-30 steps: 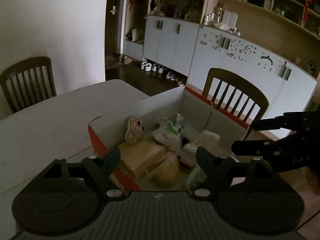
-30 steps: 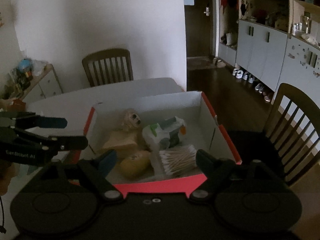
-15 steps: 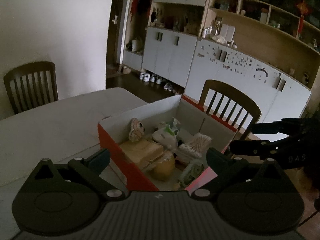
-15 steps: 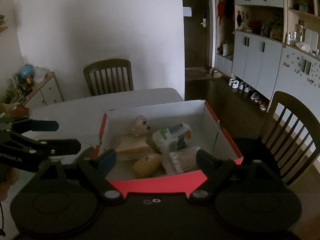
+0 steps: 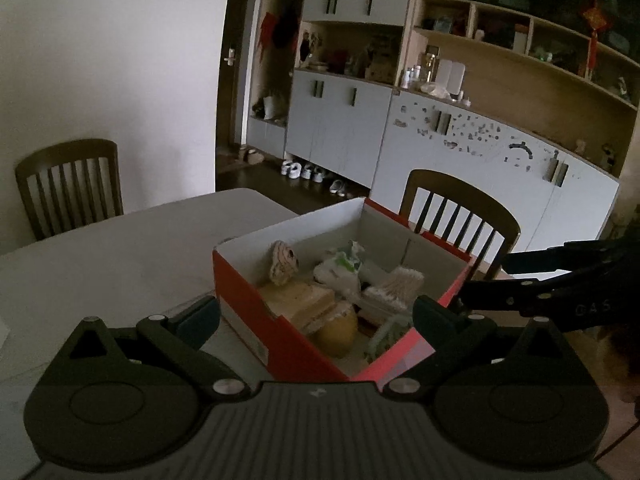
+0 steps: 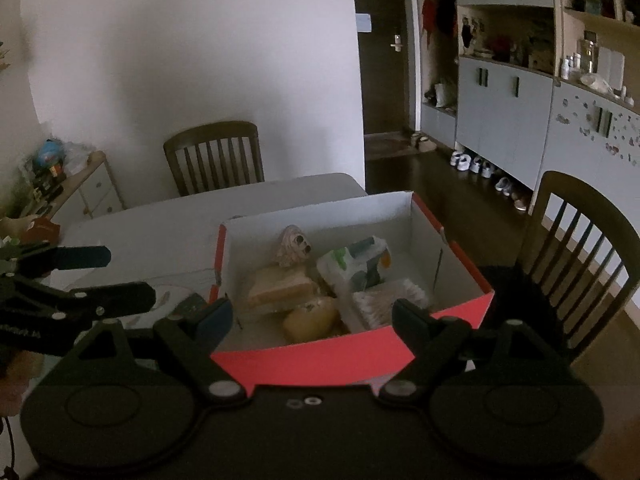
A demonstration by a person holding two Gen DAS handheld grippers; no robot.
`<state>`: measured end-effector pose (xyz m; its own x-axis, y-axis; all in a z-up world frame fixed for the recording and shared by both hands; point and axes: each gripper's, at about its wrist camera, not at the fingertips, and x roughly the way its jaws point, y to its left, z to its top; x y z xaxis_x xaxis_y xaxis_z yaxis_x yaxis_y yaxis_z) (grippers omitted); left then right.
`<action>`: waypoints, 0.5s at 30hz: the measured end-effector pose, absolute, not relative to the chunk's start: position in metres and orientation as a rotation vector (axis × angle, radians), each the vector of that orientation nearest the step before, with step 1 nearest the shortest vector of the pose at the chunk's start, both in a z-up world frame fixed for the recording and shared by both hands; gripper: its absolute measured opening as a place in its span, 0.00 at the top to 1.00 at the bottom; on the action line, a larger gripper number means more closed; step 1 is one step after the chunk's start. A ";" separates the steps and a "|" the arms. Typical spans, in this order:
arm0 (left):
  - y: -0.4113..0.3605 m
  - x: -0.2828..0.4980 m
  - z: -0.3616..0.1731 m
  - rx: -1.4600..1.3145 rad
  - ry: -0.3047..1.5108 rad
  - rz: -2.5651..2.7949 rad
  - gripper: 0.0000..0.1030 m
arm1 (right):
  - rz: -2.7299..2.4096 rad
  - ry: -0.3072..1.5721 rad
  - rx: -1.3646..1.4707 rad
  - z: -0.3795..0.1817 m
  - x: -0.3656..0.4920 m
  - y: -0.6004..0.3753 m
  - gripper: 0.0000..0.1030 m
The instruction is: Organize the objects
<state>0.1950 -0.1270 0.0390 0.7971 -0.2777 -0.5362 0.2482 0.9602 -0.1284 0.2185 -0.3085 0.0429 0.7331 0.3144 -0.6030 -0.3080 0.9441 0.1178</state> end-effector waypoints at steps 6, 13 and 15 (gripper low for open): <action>-0.129 0.188 0.039 -0.019 0.576 -0.291 0.00 | 0.326 0.672 0.024 0.040 0.214 -0.307 0.16; -0.133 0.185 0.035 -0.007 0.589 -0.338 0.00 | 0.308 0.682 0.040 0.037 0.211 -0.306 0.16; -0.134 0.184 0.033 -0.008 0.595 -0.350 0.00 | 0.302 0.685 0.045 0.036 0.210 -0.305 0.16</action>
<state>0.1844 -0.1336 0.0330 0.7710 -0.3246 -0.5479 0.3203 0.9413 -0.1070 0.2100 -0.3050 0.0360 0.7325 0.2890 -0.6164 -0.2596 0.9556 0.1396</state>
